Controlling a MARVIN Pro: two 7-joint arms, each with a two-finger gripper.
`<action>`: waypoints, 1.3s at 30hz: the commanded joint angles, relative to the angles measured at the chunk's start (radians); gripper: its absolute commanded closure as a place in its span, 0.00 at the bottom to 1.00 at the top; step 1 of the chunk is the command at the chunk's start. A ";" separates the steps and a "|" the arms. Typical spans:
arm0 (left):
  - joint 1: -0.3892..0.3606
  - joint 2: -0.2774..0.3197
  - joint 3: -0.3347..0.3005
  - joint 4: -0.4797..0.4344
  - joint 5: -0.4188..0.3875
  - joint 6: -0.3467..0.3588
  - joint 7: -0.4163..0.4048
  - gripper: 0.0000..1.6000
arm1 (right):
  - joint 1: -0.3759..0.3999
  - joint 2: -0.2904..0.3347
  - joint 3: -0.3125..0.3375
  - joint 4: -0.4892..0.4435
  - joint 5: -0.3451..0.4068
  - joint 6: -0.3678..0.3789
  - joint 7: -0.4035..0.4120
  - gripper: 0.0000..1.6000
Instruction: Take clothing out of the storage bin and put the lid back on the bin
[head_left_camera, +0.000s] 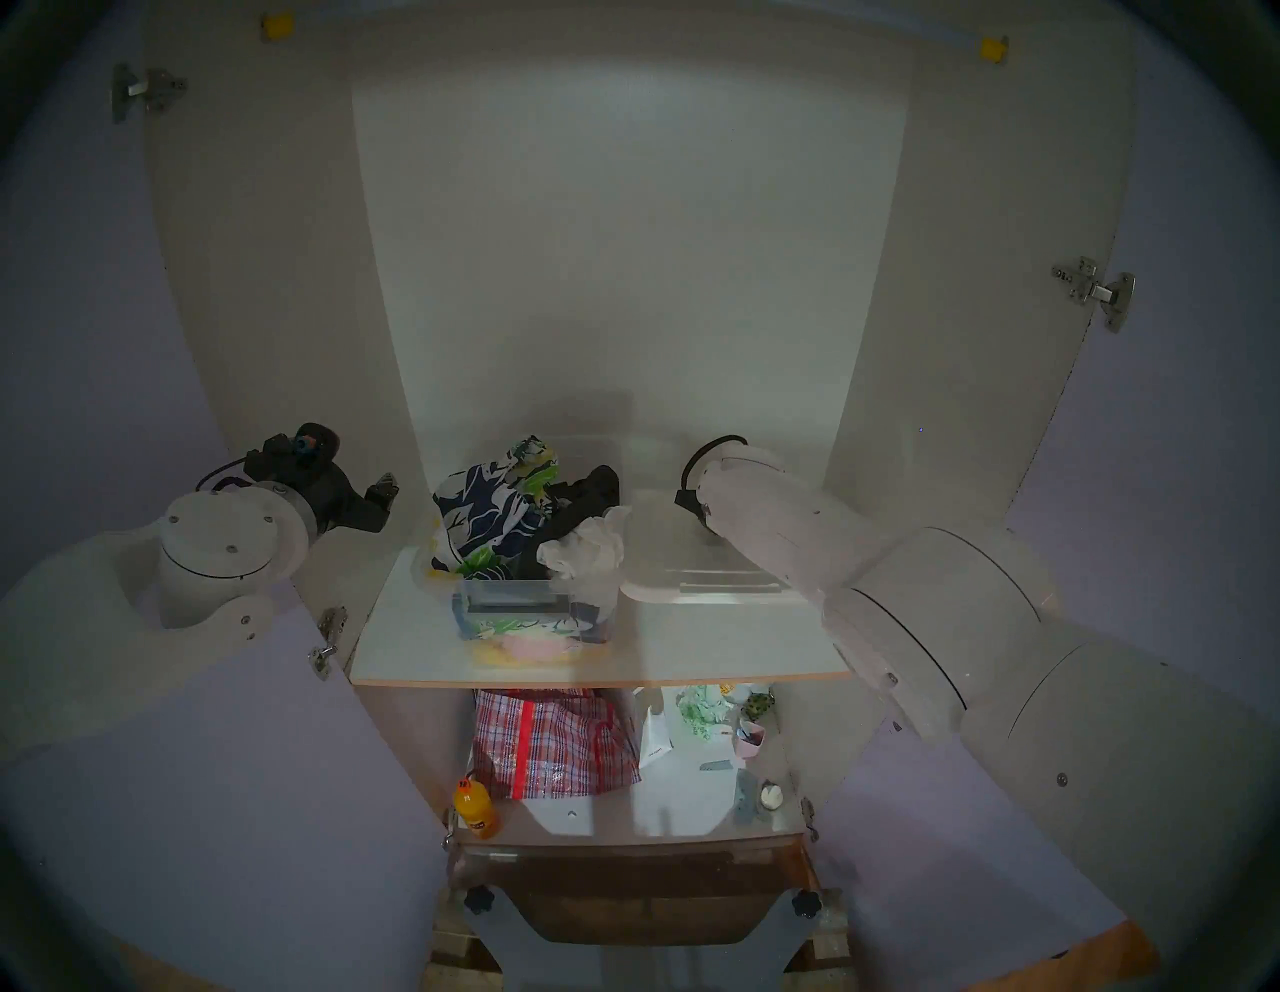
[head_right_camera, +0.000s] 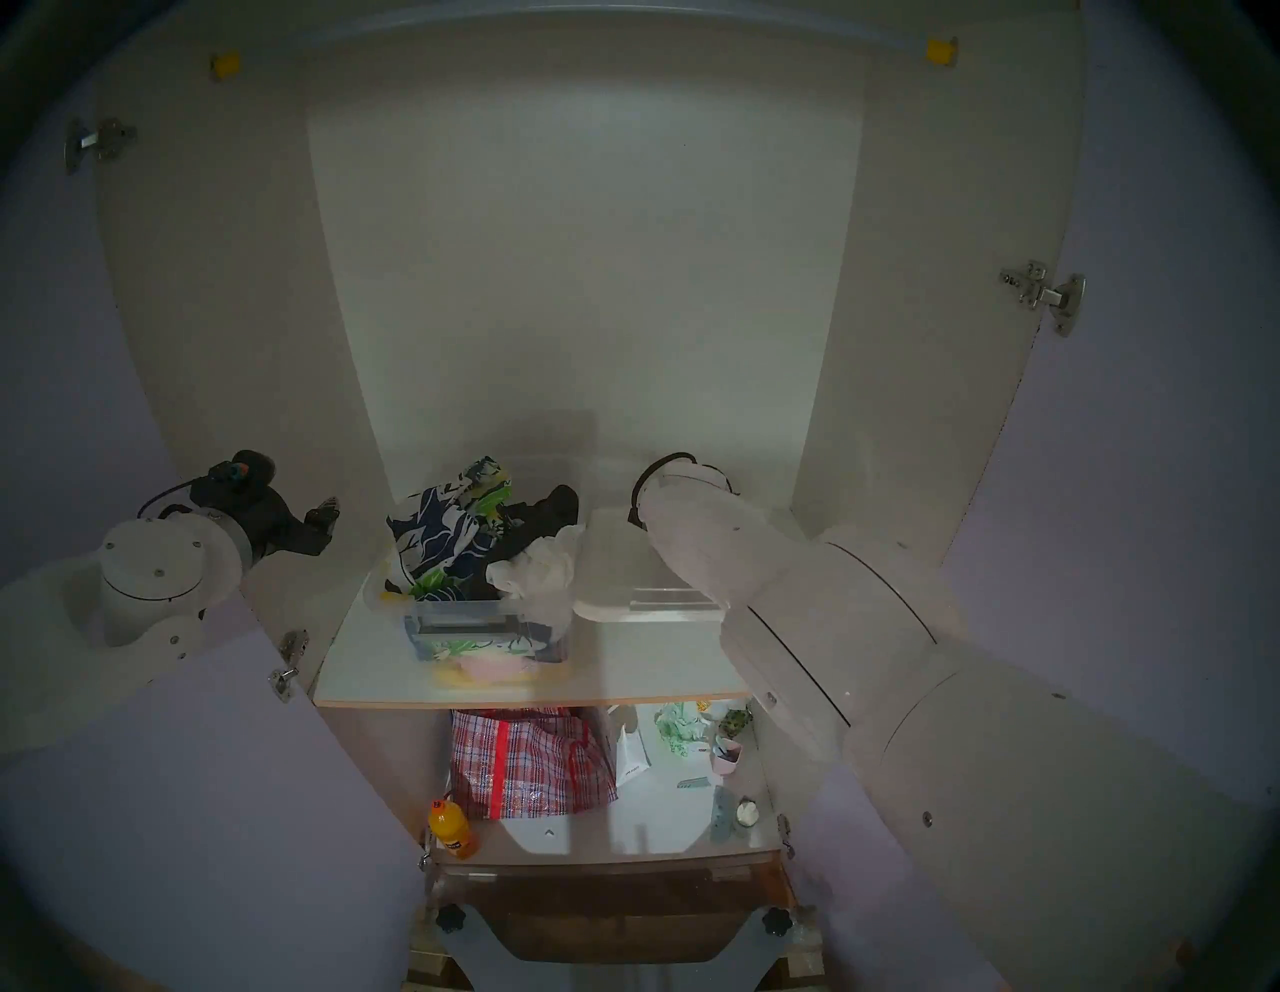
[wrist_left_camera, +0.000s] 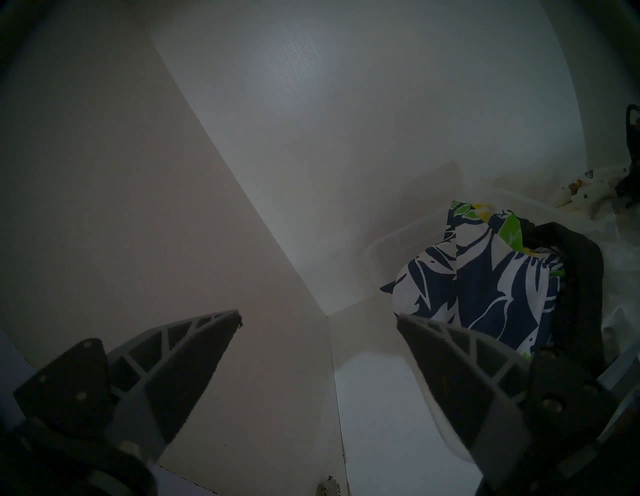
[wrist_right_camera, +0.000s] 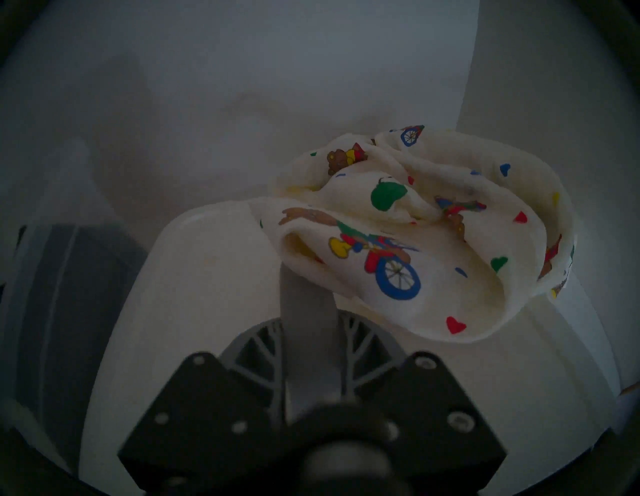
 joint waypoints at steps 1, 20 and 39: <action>-0.021 0.015 -0.023 -0.007 0.005 -0.006 0.002 0.00 | 0.074 -0.018 0.016 -0.027 0.011 -0.020 -0.030 0.84; -0.021 0.014 -0.022 -0.006 0.005 -0.006 0.002 0.00 | 0.167 -0.031 0.088 -0.043 0.067 0.008 -0.068 0.87; -0.021 0.012 -0.020 -0.005 0.005 -0.005 0.003 0.00 | 0.277 -0.043 0.168 -0.063 0.129 0.029 -0.097 0.90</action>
